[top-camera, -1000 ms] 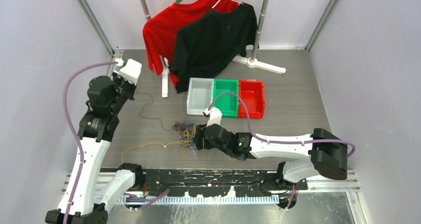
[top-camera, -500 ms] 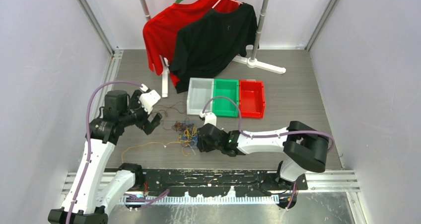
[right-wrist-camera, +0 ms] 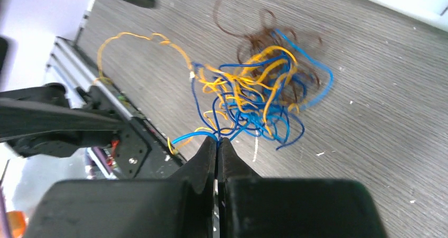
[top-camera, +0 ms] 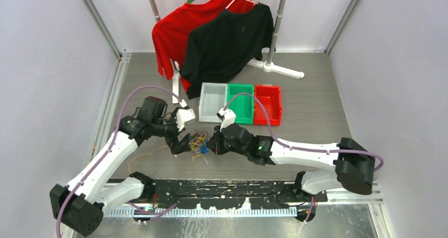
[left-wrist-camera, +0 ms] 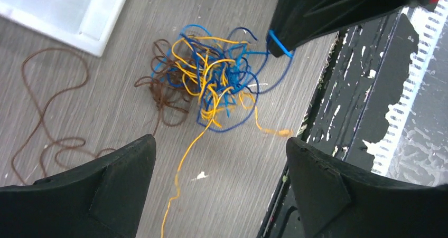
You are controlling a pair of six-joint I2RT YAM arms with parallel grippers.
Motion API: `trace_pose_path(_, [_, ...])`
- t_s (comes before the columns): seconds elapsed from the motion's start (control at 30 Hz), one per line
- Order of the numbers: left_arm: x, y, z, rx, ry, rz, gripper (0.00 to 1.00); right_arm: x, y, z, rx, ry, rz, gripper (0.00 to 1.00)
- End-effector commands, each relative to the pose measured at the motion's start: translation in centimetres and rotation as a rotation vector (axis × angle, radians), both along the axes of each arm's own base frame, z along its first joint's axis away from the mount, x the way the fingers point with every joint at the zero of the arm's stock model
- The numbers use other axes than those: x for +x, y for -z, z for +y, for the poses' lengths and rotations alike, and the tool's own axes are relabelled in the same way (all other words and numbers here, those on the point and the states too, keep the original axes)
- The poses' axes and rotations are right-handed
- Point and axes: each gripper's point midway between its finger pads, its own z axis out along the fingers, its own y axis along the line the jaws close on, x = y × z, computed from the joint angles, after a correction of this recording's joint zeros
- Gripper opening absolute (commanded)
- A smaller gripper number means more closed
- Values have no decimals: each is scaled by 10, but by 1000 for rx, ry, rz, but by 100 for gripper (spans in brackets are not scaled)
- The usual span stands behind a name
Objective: Untangle the cables
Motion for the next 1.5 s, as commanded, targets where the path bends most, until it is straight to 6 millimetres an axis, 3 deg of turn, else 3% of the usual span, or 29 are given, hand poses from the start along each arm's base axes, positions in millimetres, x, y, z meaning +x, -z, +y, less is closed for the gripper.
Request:
trace_pose_path(0.0, [20, -9, -26, -34, 66, -85, 92, -13, -28, -2, 53, -84, -37, 1])
trace_pose_path(0.13, [36, -13, -41, -77, 87, -179, 88, -20, -45, -3, 87, -130, -63, 1])
trace_pose_path(0.33, [39, -7, -56, -131, 75, -163, 78, -24, -78, -2, 195, -158, -99, 1])
trace_pose_path(0.6, [23, 9, -72, -193, 28, 27, 72, -21, -138, -10, 358, -161, -171, 1])
trace_pose_path(0.7, [26, 7, -73, -196, 2, 33, 53, -18, -149, -13, 375, -159, -192, 1])
trace_pose_path(0.8, [26, 4, -67, -172, -18, 17, 25, -15, -151, -18, 380, -144, -199, 1])
trace_pose_path(0.87, [32, 5, -55, -127, -80, -18, 13, -13, -149, -24, 375, -130, -198, 1])
trace_pose_path(0.97, [36, 8, -31, -44, -146, -104, 9, -10, -142, -35, 352, -100, -190, 1])
trace_pose_path(1.13, [54, 25, 31, 182, -308, -308, 0, -8, -131, -62, 297, -36, -187, 1])
trace_pose_path(1.3, [59, 35, 73, 315, -380, -416, 0, -2, -125, -94, 224, 49, -203, 1])
trace_pose_path(1.47, [69, 54, 106, 443, -420, -458, 0, 3, -137, -129, 204, 152, -250, 1])
